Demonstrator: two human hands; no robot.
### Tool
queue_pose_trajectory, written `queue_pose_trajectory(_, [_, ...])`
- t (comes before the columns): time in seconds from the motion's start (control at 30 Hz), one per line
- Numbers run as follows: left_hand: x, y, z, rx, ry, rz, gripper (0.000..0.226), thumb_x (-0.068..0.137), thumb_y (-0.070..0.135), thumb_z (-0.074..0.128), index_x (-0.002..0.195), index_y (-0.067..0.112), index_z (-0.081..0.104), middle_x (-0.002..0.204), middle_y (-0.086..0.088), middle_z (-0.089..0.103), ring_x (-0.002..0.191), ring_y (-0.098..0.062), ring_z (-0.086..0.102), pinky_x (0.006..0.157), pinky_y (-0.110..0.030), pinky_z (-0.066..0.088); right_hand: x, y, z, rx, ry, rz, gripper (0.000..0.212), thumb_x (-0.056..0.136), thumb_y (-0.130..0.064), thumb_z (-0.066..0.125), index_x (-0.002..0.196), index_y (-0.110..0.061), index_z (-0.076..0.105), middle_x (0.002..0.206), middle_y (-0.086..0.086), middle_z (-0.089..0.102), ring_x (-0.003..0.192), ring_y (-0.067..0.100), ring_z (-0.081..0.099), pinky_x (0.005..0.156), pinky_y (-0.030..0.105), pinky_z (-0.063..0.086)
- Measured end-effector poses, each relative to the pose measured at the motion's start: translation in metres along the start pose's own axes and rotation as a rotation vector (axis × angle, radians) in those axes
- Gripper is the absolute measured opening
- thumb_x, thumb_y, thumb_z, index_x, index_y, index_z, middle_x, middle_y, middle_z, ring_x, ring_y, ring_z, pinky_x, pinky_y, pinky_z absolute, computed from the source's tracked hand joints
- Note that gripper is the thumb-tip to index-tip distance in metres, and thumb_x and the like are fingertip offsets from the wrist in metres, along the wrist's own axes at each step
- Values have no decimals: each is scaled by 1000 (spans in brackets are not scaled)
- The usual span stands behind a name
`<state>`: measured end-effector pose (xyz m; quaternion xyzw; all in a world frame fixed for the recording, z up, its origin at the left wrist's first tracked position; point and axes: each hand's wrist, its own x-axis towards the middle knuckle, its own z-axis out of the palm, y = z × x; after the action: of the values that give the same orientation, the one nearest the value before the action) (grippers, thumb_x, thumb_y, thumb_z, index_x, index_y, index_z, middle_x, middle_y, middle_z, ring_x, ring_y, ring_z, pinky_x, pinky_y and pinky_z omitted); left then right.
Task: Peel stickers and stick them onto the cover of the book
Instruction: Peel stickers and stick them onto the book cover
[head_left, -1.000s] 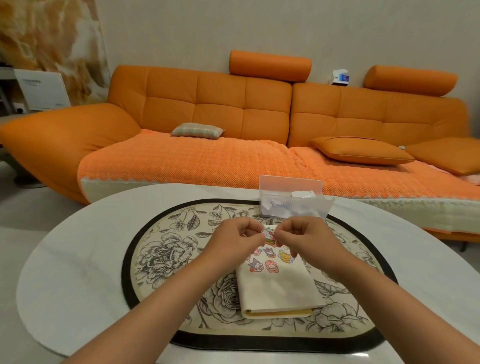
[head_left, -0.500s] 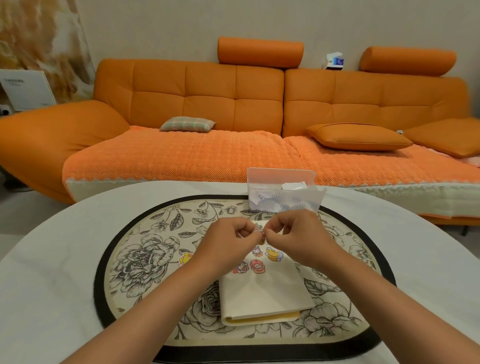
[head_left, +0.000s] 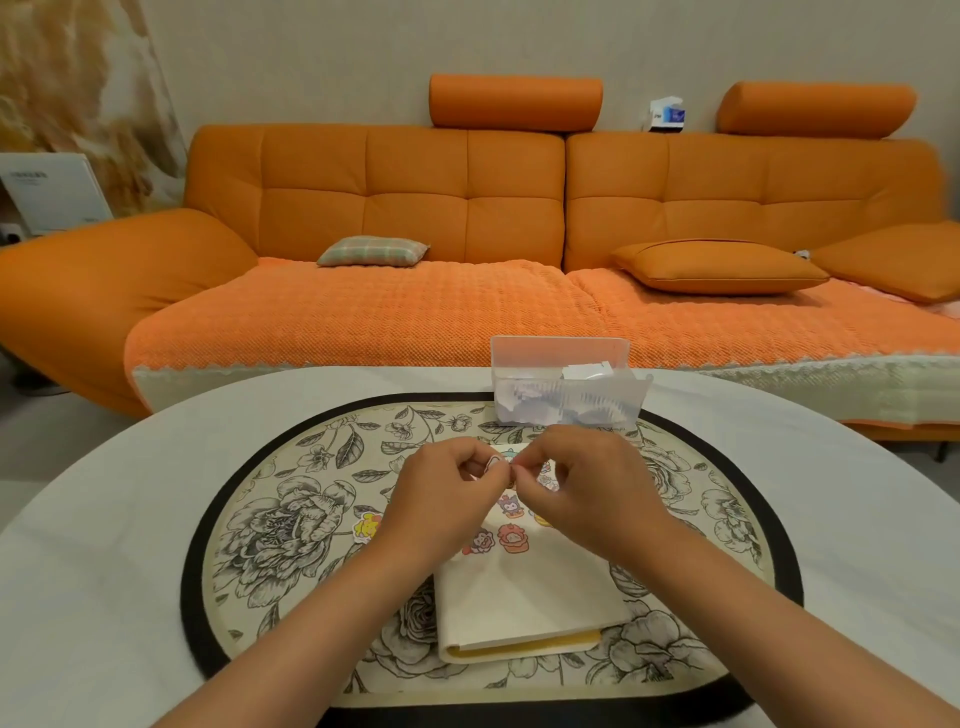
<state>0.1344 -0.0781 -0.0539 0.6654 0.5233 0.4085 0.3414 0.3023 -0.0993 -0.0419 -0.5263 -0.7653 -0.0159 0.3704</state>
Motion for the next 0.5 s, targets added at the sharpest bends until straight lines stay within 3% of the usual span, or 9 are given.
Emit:
queue_pose_trajectory(0.07, [1, 1, -4, -5, -20, 25, 13, 88, 24, 69, 76, 24, 73, 60, 11, 60, 54, -2, 50, 50, -13, 39, 2, -3, -4, 306, -110, 230, 10, 85, -26, 73, 75, -26, 77, 53, -25, 59, 49, 2, 48, 49, 13, 35])
queue_pose_trajectory(0.13, [1, 3, -7, -22, -56, 56, 12, 89, 24, 69, 78, 23, 74, 62, 10, 61, 58, -3, 54, 54, -14, 43, 6, -4, -11, 594, -184, 415, 12, 86, -17, 75, 75, -16, 79, 58, -11, 67, 49, 5, 48, 52, 19, 42])
queue_pose_trajectory(0.2, [1, 5, -10, -27, -77, 80, 12, 89, 26, 70, 78, 25, 74, 64, 13, 64, 62, -3, 57, 59, -17, 45, 7, -4, -18, 718, -242, 512, 9, 86, -15, 77, 79, -9, 79, 60, -3, 68, 51, 8, 50, 50, 16, 42])
queue_pose_trajectory(0.33, [0, 6, -11, -57, -115, 105, 11, 90, 21, 71, 80, 25, 75, 68, 14, 69, 67, 0, 64, 63, -15, 48, 5, -3, -22, 739, -292, 531, 9, 85, -17, 78, 84, -8, 79, 61, -2, 68, 49, 7, 49, 46, 12, 39])
queue_pose_trajectory(0.5, [-2, 8, -8, -75, -110, 78, 9, 91, 25, 71, 85, 20, 76, 70, 6, 73, 65, -3, 68, 58, -15, 47, 5, -1, -18, 587, -277, 421, 16, 94, -22, 68, 80, -19, 76, 66, -3, 68, 53, 10, 53, 54, 23, 45])
